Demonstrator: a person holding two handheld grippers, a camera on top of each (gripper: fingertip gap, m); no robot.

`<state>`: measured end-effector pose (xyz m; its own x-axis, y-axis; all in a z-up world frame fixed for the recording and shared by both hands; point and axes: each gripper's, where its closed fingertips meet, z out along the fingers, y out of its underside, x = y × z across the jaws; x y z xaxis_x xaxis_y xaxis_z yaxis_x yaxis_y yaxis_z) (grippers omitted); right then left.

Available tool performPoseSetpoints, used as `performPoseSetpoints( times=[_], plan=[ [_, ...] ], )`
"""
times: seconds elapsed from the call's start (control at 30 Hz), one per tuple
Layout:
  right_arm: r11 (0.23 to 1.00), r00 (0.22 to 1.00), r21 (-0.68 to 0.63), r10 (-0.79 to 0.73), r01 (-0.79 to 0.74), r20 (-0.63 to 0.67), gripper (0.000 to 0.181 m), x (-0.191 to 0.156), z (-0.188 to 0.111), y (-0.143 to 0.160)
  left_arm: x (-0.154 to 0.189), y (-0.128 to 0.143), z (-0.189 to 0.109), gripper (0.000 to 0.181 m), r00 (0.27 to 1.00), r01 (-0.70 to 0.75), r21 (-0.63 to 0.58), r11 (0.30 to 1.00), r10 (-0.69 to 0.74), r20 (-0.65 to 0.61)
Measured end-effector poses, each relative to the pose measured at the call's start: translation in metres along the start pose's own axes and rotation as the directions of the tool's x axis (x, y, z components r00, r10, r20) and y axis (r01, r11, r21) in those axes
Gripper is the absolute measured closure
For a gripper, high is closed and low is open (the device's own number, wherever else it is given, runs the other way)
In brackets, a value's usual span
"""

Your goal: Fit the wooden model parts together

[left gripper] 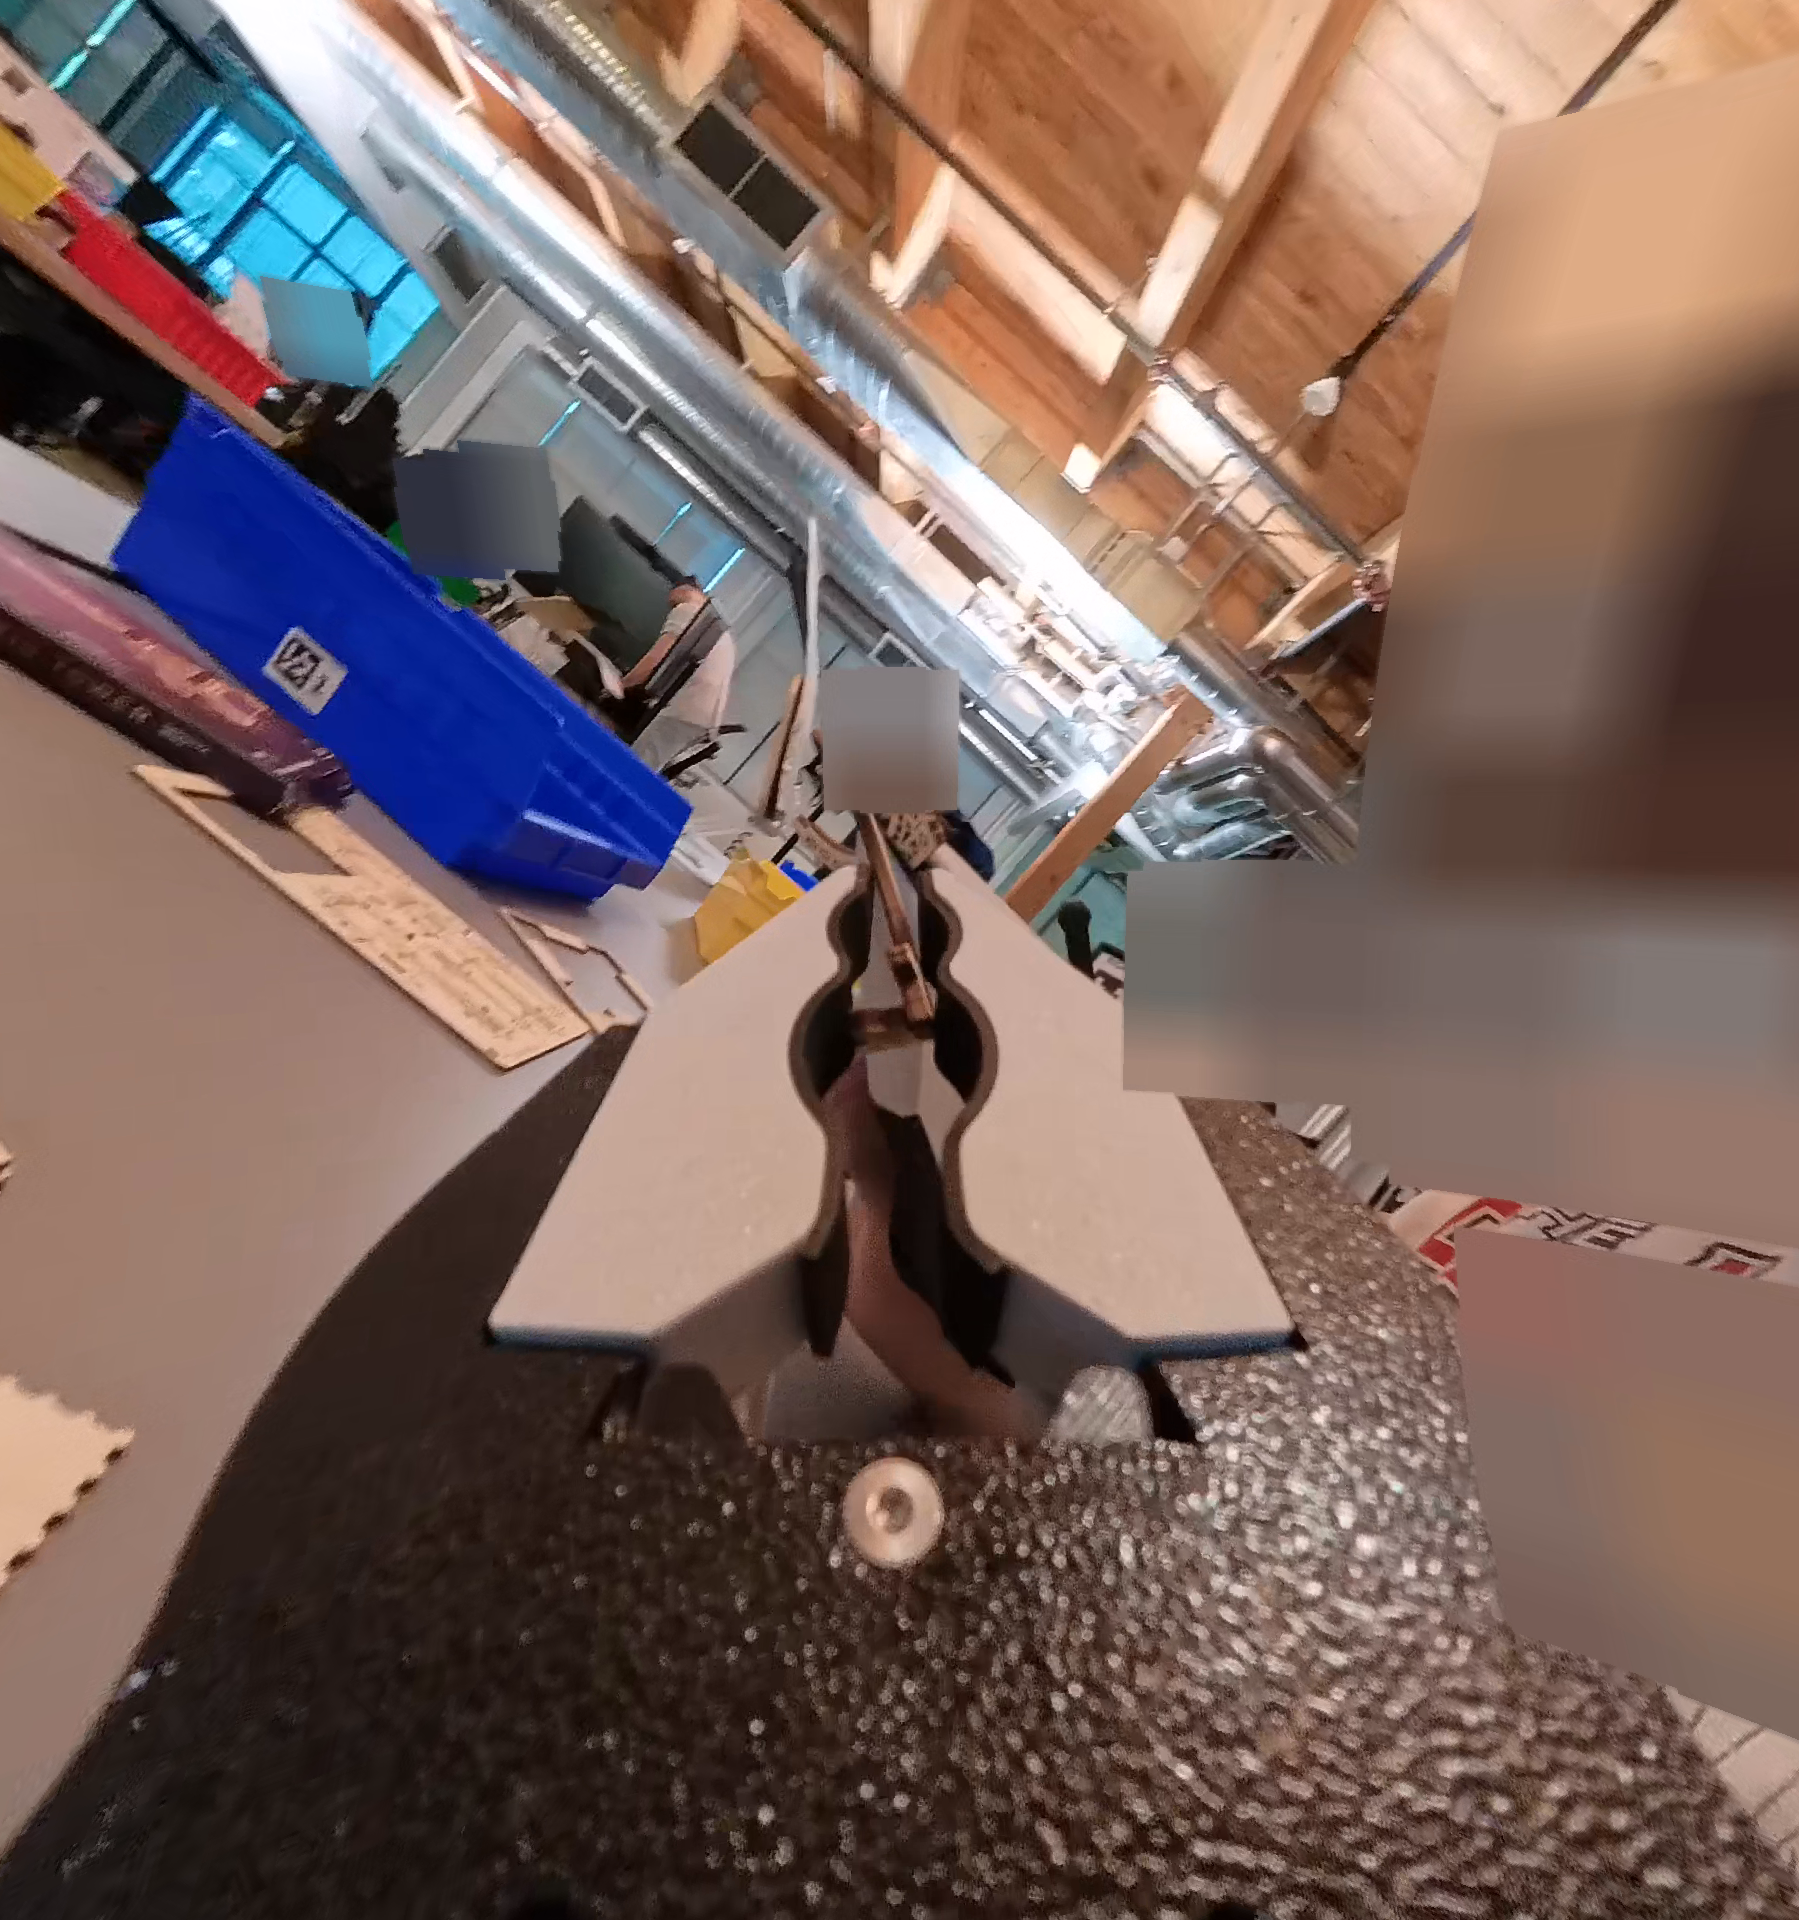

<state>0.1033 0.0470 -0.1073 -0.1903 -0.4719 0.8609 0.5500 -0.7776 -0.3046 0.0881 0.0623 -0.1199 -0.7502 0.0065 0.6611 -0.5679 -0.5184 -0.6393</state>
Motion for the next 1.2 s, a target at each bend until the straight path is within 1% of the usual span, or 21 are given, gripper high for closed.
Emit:
performPoseSetpoints(
  times=[0.03, 0.1, 0.13, 0.17, 0.2, 0.23, 0.3, 0.33, 0.37, 0.4, 0.43, 0.53, 0.6, 0.7, 0.77, 0.83, 0.9, 0.97, 1.03, 1.1, 1.2],
  plan=[
    [1.000, 1.000, -0.005, 0.029, -0.029, 0.008, 0.181, 0.000, 0.001, 0.002, -0.003, 0.001, -0.001, 0.176, 1.000, 0.003, -0.006, 1.000, -0.003, 0.025],
    [0.991, 0.985, -0.037, 0.134, -0.130, 0.106, 0.181, -0.010, 0.003, 0.011, -0.018, 0.006, -0.006, 0.176, 0.988, 0.058, -0.041, 0.997, -0.052, 0.147],
    [0.970, 0.951, -0.065, 0.243, -0.234, 0.193, 0.181, -0.019, 0.004, 0.014, -0.028, 0.013, -0.010, 0.176, 0.969, 0.110, -0.076, 0.991, -0.090, 0.229],
    [0.920, 0.870, -0.098, 0.390, -0.379, 0.300, 0.181, -0.029, 0.003, 0.012, -0.038, 0.024, -0.015, 0.176, 0.943, 0.172, -0.129, 0.977, -0.125, 0.307],
    [0.828, 0.735, -0.176, 0.555, -0.532, 0.391, 0.181, -0.038, 0.000, 0.011, -0.045, 0.038, -0.020, 0.176, 0.914, 0.236, -0.195, 0.952, -0.150, 0.376],
    [0.686, 0.540, -0.295, 0.715, -0.666, 0.443, 0.181, -0.044, -0.002, 0.012, -0.048, 0.054, -0.025, 0.175, 0.894, 0.290, -0.270, 0.918, -0.159, 0.420],
    [0.260, 0.019, -0.505, 0.901, -0.823, 0.433, 0.181, -0.041, -0.007, 0.006, -0.047, 0.081, -0.033, 0.175, 0.882, 0.337, -0.404, 0.850, -0.136, 0.451],
    [0.022, -0.226, -0.569, 0.905, -0.822, 0.361, 0.181, -0.032, -0.005, 0.009, -0.049, 0.089, -0.036, 0.170, 0.876, 0.343, -0.439, 0.830, -0.113, 0.470],
    [-0.167, -0.421, -0.613, 0.857, -0.772, 0.296, 0.181, -0.026, -0.003, 0.015, -0.051, 0.092, -0.037, 0.163, 0.870, 0.346, -0.447, 0.825, -0.104, 0.482],
    [-0.280, -0.546, -0.653, 0.801, -0.704, 0.246, 0.181, -0.025, -0.003, 0.022, -0.053, 0.091, -0.037, 0.162, 0.866, 0.341, -0.440, 0.831, -0.096, 0.490],
    [-0.334, -0.601, -0.678, 0.774, -0.655, 0.199, 0.181, -0.028, -0.004, 0.031, -0.057, 0.087, -0.037, 0.160, 0.862, 0.327, -0.429, 0.842, -0.080, 0.501],
    [-0.520, -0.741, -0.662, 0.667, -0.539, 0.079, 0.181, -0.029, -0.004, 0.048, -0.071, 0.082, -0.041, 0.137, 0.827, 0.312, -0.432, 0.846, -0.017, 0.562],
    [-0.584, -0.793, -0.657, 0.608, -0.476, 0.034, 0.181, -0.033, -0.005, 0.052, -0.073, 0.081, -0.042, 0.124, 0.824, 0.285, -0.465, 0.838, 0.034, 0.566],
    [-0.603, -0.788, -0.654, 0.615, -0.457, -0.017, 0.181, -0.046, -0.007, 0.058, -0.077, 0.078, -0.046, 0.105, 0.806, 0.214, -0.526, 0.823, 0.155, 0.571],
    [-0.642, -0.819, -0.639, 0.573, -0.423, -0.035, 0.181, -0.047, -0.006, 0.059, -0.079, 0.075, -0.050, 0.097, 0.773, 0.178, -0.563, 0.807, 0.239, 0.587],
    [-0.668, -0.834, -0.628, 0.549, -0.400, -0.054, 0.181, -0.049, -0.006, 0.061, -0.078, 0.062, -0.050, 0.098, 0.732, 0.080, -0.594, 0.800, 0.357, 0.580],
    [-0.675, -0.837, -0.624, 0.544, -0.394, -0.061, 0.181, -0.051, -0.006, 0.060, -0.069, 0.042, -0.039, 0.112, 0.663, -0.112, -0.637, 0.763, 0.534, 0.524],
    [-0.688, -0.848, -0.617, 0.527, -0.381, -0.065, 0.181, -0.049, -0.006, 0.056, -0.051, 0.030, -0.020, 0.125, 0.549, -0.358, -0.705, 0.612, 0.749, 0.371],
    [-0.698, -0.859, -0.615, 0.508, -0.367, -0.064, 0.181, -0.045, -0.005, 0.050, -0.039, 0.026, -0.004, 0.135, 0.337, -0.546, -0.754, 0.364, 0.920, 0.200],
    [-0.701, -0.864, -0.613, 0.501, -0.364, -0.060, 0.181, -0.041, -0.004, 0.044, -0.032, 0.027, 0.007, 0.139, 0.116, -0.625, -0.773, 0.107, 0.992, 0.043],
    [-0.713, -0.874, -0.603, 0.483, -0.357, -0.055, 0.181, -0.033, -0.003, 0.039, -0.032, 0.026, 0.012, 0.150, -0.178, -0.603, -0.767, -0.220, 0.974, -0.139]
  ],
)
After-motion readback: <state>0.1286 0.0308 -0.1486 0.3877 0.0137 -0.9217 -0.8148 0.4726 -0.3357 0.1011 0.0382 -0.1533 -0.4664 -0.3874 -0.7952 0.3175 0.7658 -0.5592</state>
